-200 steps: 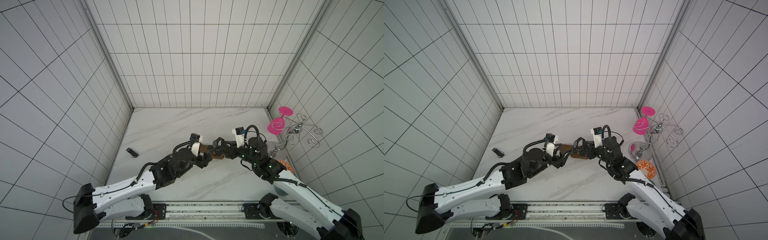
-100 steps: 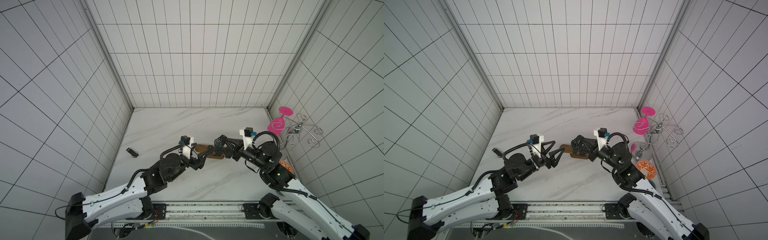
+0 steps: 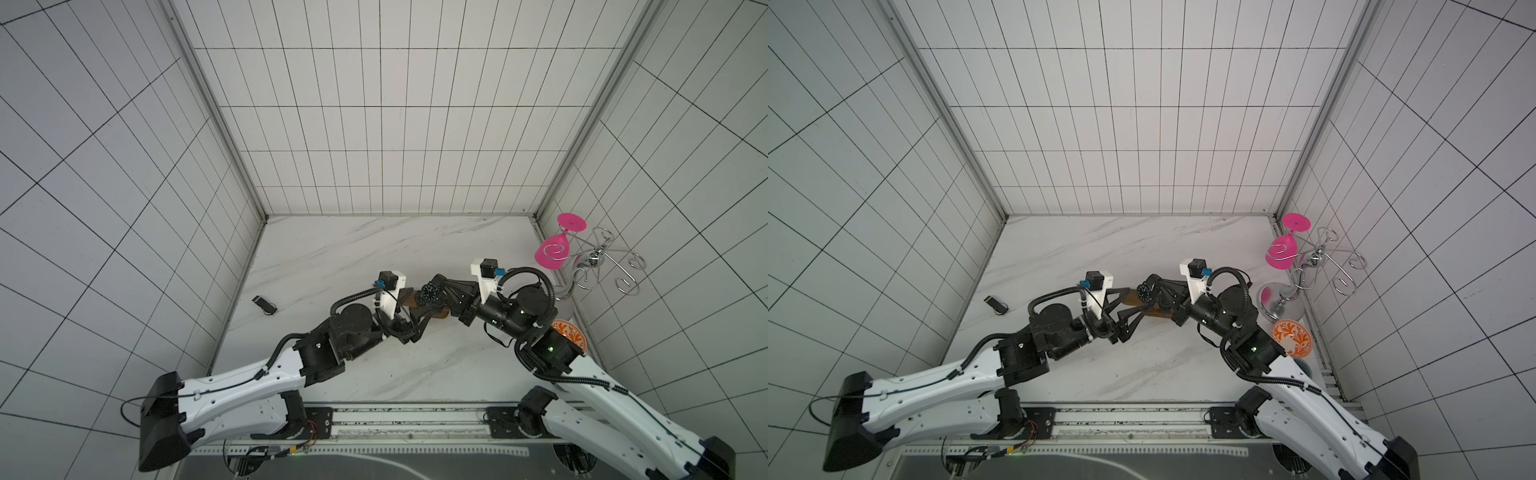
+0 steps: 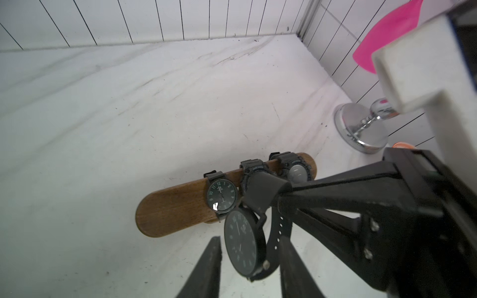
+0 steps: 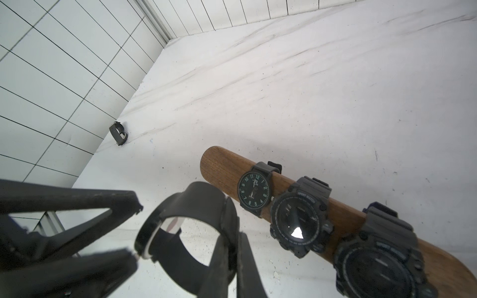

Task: Place watch on stand
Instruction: Place the watch on the stand.

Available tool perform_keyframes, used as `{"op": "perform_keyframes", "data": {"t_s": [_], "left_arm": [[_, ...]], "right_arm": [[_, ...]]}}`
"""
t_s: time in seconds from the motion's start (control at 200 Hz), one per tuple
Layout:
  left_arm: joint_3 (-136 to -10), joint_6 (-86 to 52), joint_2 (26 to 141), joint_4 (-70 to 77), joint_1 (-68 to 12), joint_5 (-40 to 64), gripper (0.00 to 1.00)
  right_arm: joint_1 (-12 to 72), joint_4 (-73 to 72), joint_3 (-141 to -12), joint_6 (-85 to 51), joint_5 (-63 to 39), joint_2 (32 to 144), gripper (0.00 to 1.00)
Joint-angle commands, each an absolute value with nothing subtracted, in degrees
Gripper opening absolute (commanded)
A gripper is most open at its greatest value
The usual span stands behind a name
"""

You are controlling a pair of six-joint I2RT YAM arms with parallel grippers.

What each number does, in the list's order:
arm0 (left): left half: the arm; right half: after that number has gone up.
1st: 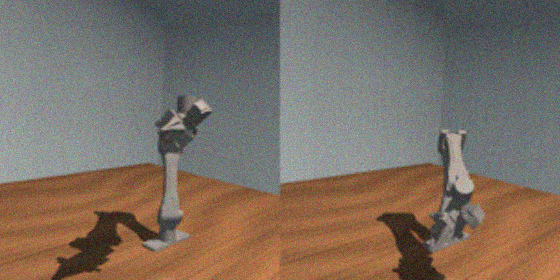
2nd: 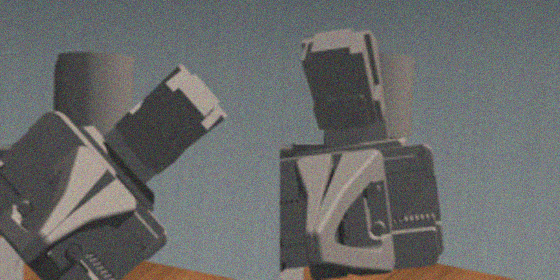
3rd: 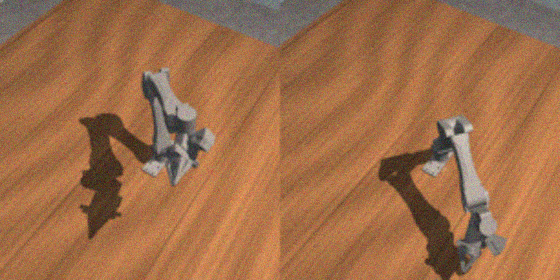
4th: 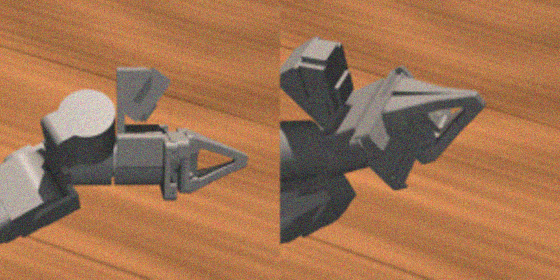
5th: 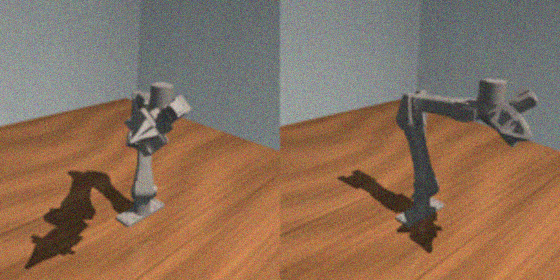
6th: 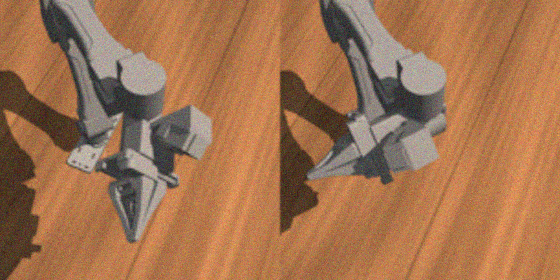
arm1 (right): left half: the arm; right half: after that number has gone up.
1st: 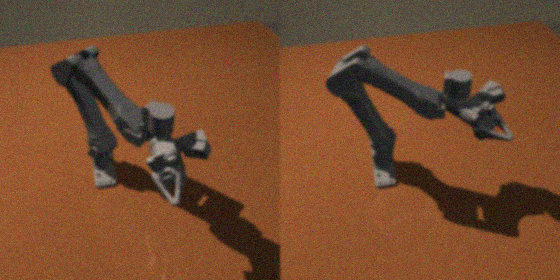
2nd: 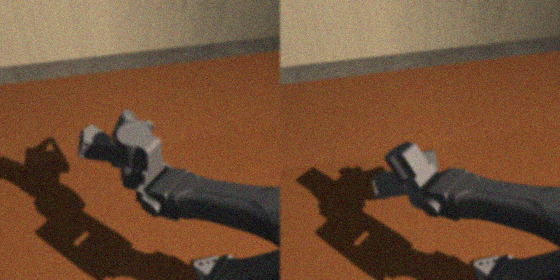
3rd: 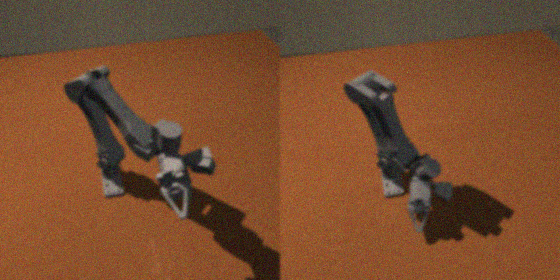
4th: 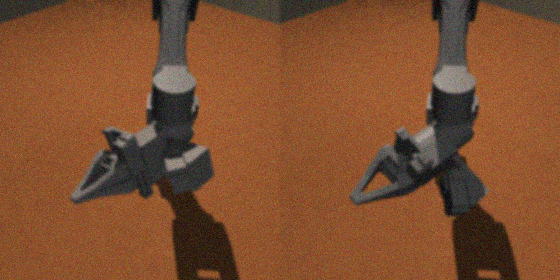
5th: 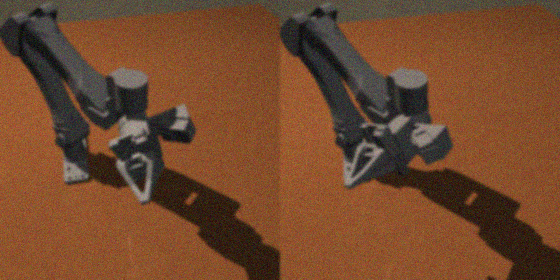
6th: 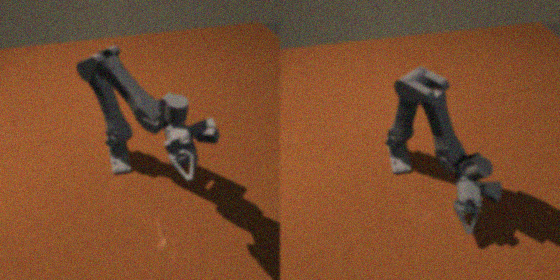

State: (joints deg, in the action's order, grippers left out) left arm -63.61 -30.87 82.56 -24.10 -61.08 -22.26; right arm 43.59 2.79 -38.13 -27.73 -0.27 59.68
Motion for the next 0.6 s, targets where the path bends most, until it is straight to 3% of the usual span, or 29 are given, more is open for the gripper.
{"op": "perform_keyframes", "data": {"t_s": [0.0, 0.11, 0.295, 0.595], "left_arm": [[-62.3, -30.6, 80.0, -19.4, -61.3, -21.4, 0.15], [-58.5, -28.4, 76.9, -14.3, -61.3, -18.5, 0.27], [-50.1, -22.5, 67.7, -3.0, -61.3, -14.1, 0.57], [-41.3, -19.6, 55.3, 3.4, -61.1, -16.2, 0.75]], "right_arm": [[43.4, 4.4, -43.5, -27.1, 1.9, 58.9, 0.00], [41.1, 3.9, -43.3, -25.6, -1.1, 58.1, 0.00], [33.2, 0.1, -41.5, -21.6, -12.3, 55.5, 0.00], [32.7, -11.3, -34.8, -13.5, -20.6, 45.5, 0.00]]}}
